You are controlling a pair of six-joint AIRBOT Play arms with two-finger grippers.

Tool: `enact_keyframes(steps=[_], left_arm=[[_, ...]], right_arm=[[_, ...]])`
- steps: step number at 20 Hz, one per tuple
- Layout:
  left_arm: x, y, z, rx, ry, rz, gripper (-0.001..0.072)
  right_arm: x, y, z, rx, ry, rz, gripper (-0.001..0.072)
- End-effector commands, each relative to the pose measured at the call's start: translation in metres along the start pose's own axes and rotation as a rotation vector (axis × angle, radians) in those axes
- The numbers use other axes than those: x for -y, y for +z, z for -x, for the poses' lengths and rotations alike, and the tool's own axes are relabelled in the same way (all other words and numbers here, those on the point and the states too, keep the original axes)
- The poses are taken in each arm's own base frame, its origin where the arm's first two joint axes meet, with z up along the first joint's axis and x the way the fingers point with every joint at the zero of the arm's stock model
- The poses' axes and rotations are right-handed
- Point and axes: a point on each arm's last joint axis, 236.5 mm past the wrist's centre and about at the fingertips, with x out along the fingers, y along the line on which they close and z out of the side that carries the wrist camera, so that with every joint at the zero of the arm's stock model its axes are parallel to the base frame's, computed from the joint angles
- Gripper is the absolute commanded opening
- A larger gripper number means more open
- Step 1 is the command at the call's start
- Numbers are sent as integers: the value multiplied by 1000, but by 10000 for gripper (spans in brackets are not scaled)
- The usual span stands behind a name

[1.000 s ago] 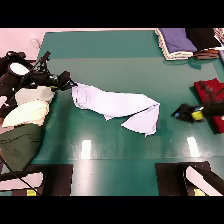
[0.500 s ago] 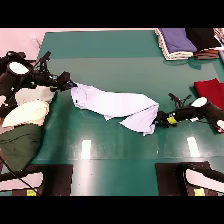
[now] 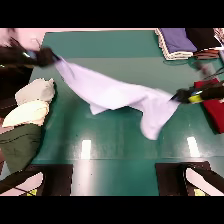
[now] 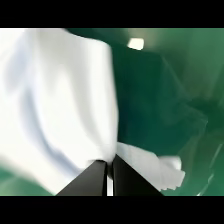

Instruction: Fold the shirts.

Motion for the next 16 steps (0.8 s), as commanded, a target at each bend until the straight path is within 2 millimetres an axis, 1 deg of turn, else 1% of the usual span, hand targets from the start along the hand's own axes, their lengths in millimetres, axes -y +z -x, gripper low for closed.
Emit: enact_keyframes(steps=[1,2,3,4,5,6,7,8,9,10,11,12,13,14,15,16], left_arm=[[87,76,131,312,-14,-233,23],[112,86,167,391,-27,-282,23],[135,91,204,468,-38,-329,23],[153,94,234,535,-45,-366,23],[169,94,259,587,-51,-398,23],[181,95,279,628,-58,-423,23],[194,93,299,667,-65,-448,22],[201,93,310,690,-71,-459,22],[205,93,316,701,-74,-467,23],[204,93,314,695,-71,-466,22],[197,92,302,657,-65,-458,22],[187,91,283,604,-59,-437,22],[169,88,255,526,-53,-393,22],[150,82,224,443,-44,-353,22],[125,70,185,334,-32,-303,22],[101,55,148,225,-20,-252,23]], right_arm=[[-23,38,131,290,-118,115,17],[-34,42,164,364,-145,140,17],[-43,43,191,428,-169,155,17],[-50,43,215,490,-194,162,17],[-55,42,233,535,-216,170,17],[-60,40,250,568,-239,178,17],[-63,38,261,584,-258,181,17],[-63,37,269,585,-274,182,17],[-63,37,273,575,-283,180,17],[-62,39,274,556,-278,165,17],[-61,42,269,531,-262,149,17],[-59,47,260,501,-240,142,17],[-55,52,244,455,-210,135,16],[-51,56,224,398,-180,117,16],[-40,57,196,318,-166,81,16],[-26,53,166,223,-180,51,16]])
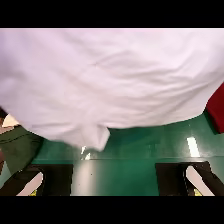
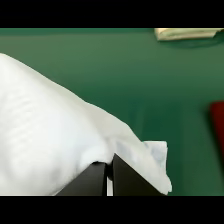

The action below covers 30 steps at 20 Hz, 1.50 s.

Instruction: Fold the shirts.

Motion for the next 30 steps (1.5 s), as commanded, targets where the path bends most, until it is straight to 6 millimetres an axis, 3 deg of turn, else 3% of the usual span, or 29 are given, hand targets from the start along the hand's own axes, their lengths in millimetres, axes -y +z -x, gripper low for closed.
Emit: enact_keyframes(steps=[1,3,5,7,8,10,11,12,13,15,17,20,23,26,30], left_arm=[[-47,-115,-69,-343,6,161,22],[-77,-211,-106,-573,19,290,23],[-102,-304,-129,-746,53,417,23],[-129,-376,-151,-827,101,486,24],[-140,-398,-162,-842,115,489,24],[-159,-417,-179,-842,146,511,26],[-164,-414,-182,-831,154,515,81],[-170,-404,-184,-811,163,521,435],[-176,-393,-180,-801,175,540,569],[-183,-382,-155,-841,178,552,527],[-187,-398,-118,-942,212,552,528],[-163,-447,-76,-1042,228,619,527],[-135,-509,-42,-1137,234,725,526],[-106,-555,-30,-1202,222,750,526],[-77,-569,-47,-1167,181,737,526]], right_arm=[[18,-47,-77,-287,-25,-59,16],[30,-96,-128,-501,-64,-61,16],[34,-141,-177,-673,-50,-80,16],[38,-163,-217,-752,-39,-99,16],[40,-166,-234,-765,-38,-101,17],[42,-153,-257,-741,-33,-104,22],[38,-140,-263,-716,-10,-112,155],[38,-125,-265,-688,6,-124,350],[35,-112,-262,-664,29,-124,383],[35,-99,-246,-644,61,-107,381],[34,-100,-227,-629,84,-102,355],[31,-115,-210,-600,96,-116,353],[24,-128,-204,-573,110,-132,352],[18,-140,-202,-577,115,-126,352],[20,-141,-199,-584,113,-133,352]])
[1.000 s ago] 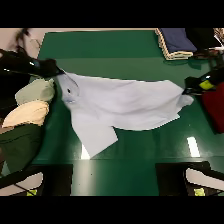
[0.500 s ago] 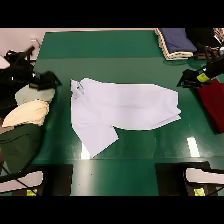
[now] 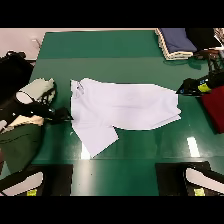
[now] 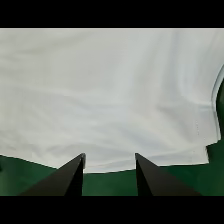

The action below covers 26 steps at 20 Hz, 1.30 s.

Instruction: Fold the shirts.

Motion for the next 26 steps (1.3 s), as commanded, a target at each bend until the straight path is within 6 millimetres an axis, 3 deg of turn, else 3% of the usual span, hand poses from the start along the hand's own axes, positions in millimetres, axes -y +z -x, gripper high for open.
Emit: enact_keyframes(steps=[1,2,3,6,9,12,13,14,15,20,23,26], left_arm=[[17,-12,-21,9,-28,-11,526],[22,-14,-23,3,-36,-20,525],[26,-17,-25,-6,-37,-34,470],[31,-15,-25,1,-38,-52,32],[51,7,-6,50,-62,-83,24],[75,31,19,102,-91,-136,24],[81,37,25,120,-97,-146,24],[83,41,28,133,-100,-151,24],[84,43,29,137,-102,-152,24],[85,40,29,126,-104,-144,24],[85,40,29,125,-107,-143,24],[85,38,29,118,-108,-143,24]], right_arm=[[4,-4,1,0,1,-16,352],[8,-5,3,-3,-1,-27,352],[12,-8,4,-13,-3,-38,352],[37,-17,13,-31,-19,-98,352],[79,-35,16,-33,-29,-249,353],[123,-83,-19,-89,-1,-472,362],[129,-94,-35,-87,25,-538,349],[129,-102,-51,-79,71,-574,265],[126,-107,-65,-75,117,-600,249],[114,-100,-115,-43,239,-696,248],[104,-89,-126,-60,221,-623,229],[94,-77,-127,-57,205,-548,127]])
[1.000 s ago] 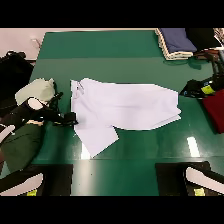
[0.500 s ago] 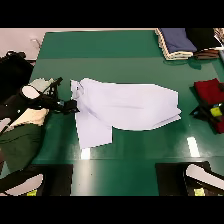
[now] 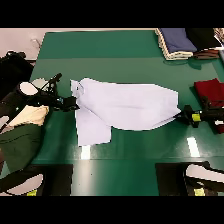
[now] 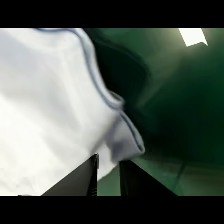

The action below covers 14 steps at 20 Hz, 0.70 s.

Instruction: Fold the shirts.

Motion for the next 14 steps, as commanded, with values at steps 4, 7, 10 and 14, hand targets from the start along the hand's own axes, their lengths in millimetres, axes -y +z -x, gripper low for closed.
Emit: enact_keyframes(steps=[4,7,10,14], left_arm=[[8,-4,9,-13,-9,-21,24],[55,34,73,184,-49,-126,23],[139,67,199,506,-122,-320,23],[246,40,411,1000,-166,-578,23]], right_arm=[[-9,-9,8,-36,-118,194,17],[-58,2,72,117,-114,352,17],[-154,11,182,448,-65,578,17],[-271,-43,346,922,-39,861,16]])
